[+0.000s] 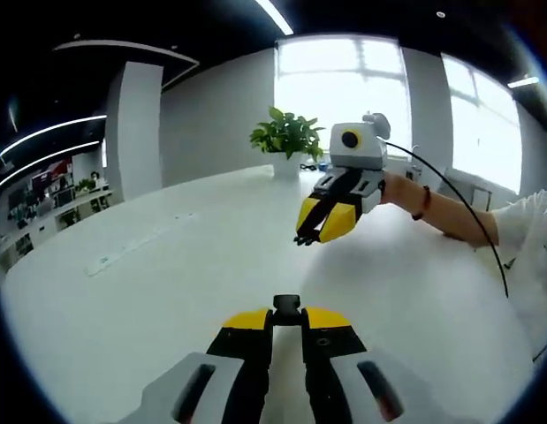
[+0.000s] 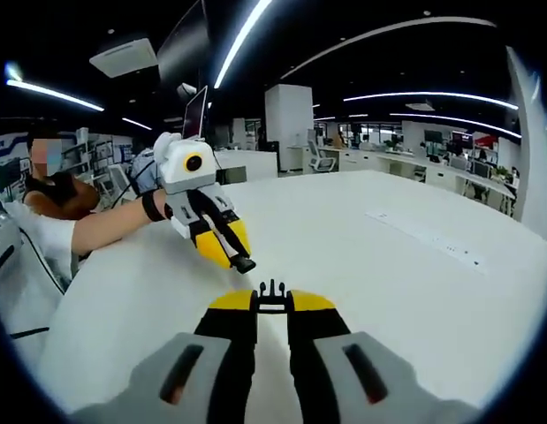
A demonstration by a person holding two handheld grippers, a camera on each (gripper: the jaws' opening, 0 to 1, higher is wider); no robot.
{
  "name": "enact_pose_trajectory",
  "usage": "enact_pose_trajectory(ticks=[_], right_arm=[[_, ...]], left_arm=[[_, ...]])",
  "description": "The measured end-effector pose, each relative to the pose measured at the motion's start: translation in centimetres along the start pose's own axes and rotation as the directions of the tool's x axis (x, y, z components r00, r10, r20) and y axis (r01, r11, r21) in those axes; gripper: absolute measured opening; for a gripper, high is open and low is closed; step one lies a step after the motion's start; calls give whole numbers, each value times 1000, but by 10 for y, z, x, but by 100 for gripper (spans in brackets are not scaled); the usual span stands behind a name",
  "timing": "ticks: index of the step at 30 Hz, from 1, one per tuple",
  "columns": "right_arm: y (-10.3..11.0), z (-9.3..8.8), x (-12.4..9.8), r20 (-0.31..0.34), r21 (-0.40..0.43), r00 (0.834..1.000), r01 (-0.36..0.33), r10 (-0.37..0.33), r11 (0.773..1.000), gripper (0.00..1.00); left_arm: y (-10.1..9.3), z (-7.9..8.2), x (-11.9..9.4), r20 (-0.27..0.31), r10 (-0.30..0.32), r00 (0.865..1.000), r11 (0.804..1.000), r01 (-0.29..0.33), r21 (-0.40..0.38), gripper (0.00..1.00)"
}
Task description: Snap the two parts of the plastic buckle together until the buckle closes and remains connected.
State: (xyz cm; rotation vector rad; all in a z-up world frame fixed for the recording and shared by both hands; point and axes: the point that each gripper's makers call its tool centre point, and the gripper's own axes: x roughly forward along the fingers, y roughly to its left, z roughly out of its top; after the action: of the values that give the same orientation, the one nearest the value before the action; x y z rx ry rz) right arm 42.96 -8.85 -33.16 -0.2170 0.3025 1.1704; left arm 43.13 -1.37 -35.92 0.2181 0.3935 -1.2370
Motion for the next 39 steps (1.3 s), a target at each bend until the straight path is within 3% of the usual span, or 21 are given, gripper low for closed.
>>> enact_pose_trajectory(ticks=[6,12,16,24,30,39], right_arm=[[7,-6,-2,-12,-31,999,-47,47,998,12],[15,-15,1,-44,-39,995,-97,95,995,12],[13,-15,0,-47,-39,993,-111,109,993,12],[16,-15,0,-53,-56,990,-136,133,989,12],[25,-15,0,-59,-65,985,-166,162,984,12],[41,-17,1,-72,-86,970,-237,231,968,12]], left_arm=[[-9,-4,-3,0,-39,999,999,39,0,11],[-16,1,-3,20,-91,996,996,91,10,11],[-14,2,-2,7,-107,994,994,107,26,11],[-33,0,-1,6,-137,991,990,136,35,11],[-39,-3,0,1,-139,990,990,139,37,11],[-47,-6,-1,-8,-197,980,979,197,45,11]])
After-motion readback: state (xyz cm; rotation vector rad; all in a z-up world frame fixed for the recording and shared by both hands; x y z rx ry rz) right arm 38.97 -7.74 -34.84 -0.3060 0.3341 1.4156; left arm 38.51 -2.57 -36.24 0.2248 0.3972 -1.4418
